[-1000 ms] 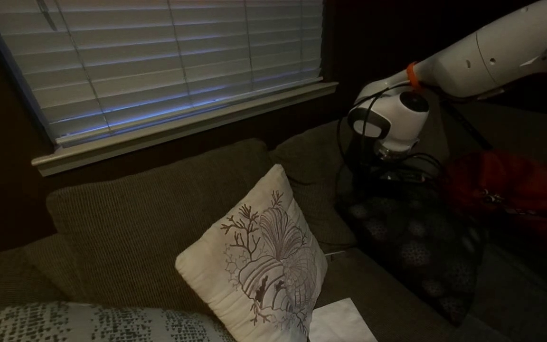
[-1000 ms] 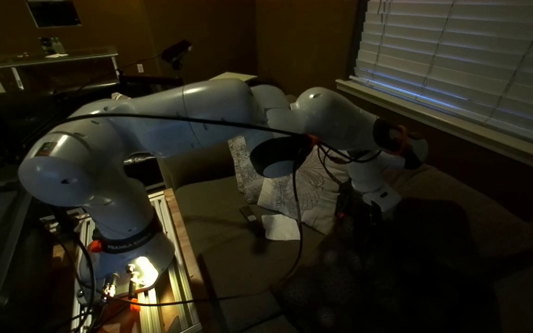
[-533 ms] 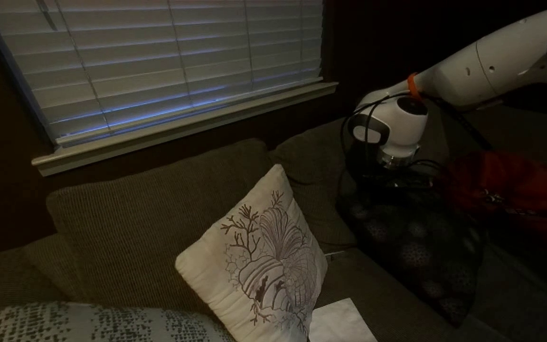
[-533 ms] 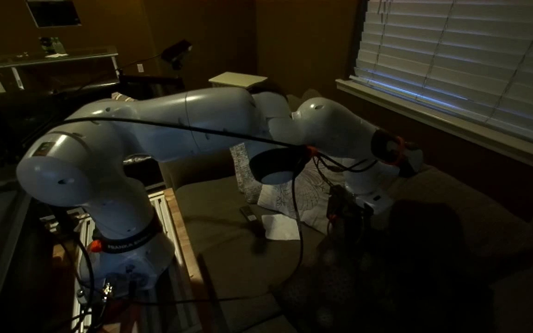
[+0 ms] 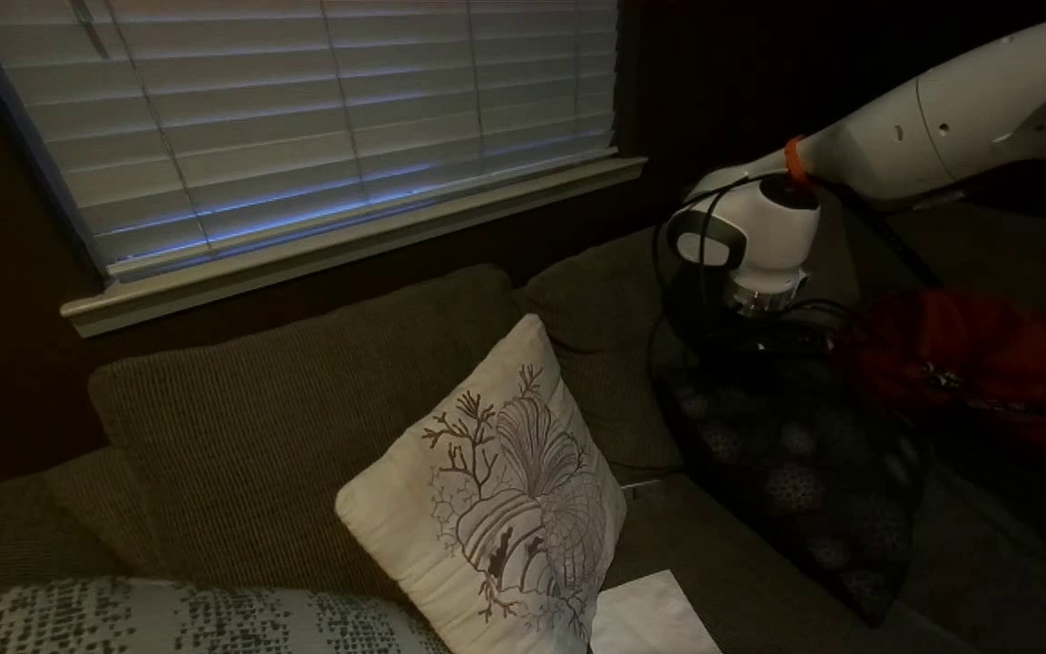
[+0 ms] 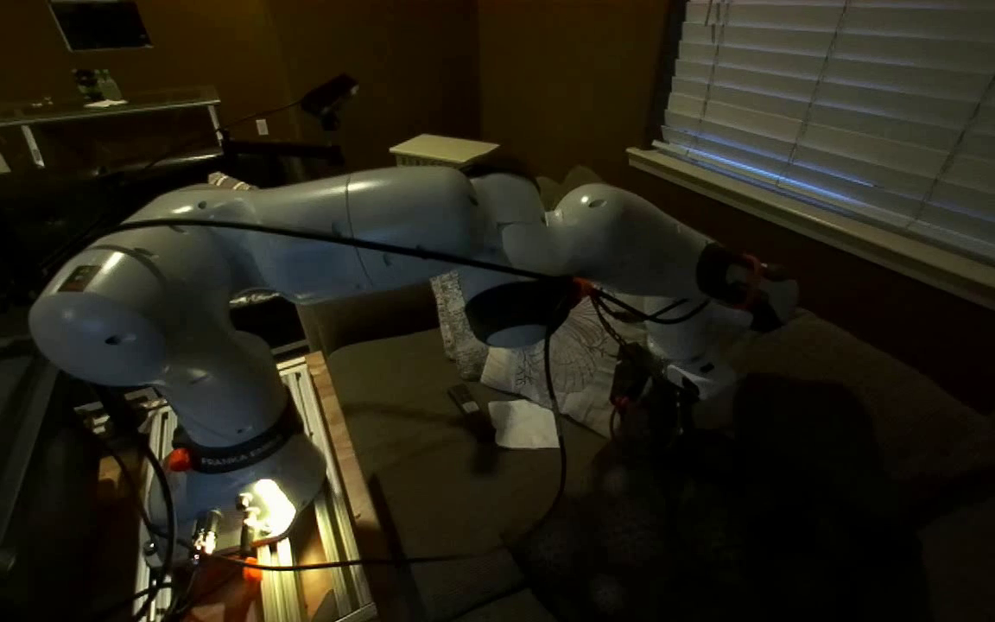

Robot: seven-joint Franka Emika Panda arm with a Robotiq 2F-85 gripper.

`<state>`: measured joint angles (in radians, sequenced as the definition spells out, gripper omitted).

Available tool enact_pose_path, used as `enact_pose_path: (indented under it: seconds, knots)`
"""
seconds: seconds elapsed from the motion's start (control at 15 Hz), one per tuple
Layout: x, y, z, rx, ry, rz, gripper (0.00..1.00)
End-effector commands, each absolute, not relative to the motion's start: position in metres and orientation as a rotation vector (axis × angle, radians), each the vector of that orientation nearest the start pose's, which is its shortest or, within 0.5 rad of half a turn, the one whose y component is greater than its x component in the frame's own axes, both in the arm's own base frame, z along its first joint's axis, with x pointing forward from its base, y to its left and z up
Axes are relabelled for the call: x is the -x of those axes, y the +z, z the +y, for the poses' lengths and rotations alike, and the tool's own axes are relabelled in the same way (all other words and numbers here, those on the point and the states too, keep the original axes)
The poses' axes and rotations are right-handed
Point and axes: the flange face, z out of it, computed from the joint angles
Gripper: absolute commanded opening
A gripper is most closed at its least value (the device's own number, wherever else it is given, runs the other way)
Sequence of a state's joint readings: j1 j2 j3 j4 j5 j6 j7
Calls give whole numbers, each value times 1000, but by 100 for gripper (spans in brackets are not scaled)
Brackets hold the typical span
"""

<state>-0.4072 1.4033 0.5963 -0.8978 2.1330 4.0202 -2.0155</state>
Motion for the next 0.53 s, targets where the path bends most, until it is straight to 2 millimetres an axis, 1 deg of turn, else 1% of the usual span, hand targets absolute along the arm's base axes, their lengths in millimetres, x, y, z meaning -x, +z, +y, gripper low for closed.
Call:
enact_pose_path:
  seconds: [0.0, 0.2, 0.47]
  knots:
    - [-612, 66, -137, 2936, -343, 1328, 0]
    - [-614, 84, -130, 2913, -337, 1378, 0]
    - [-613, 111, -115, 2896, -320, 1474, 1]
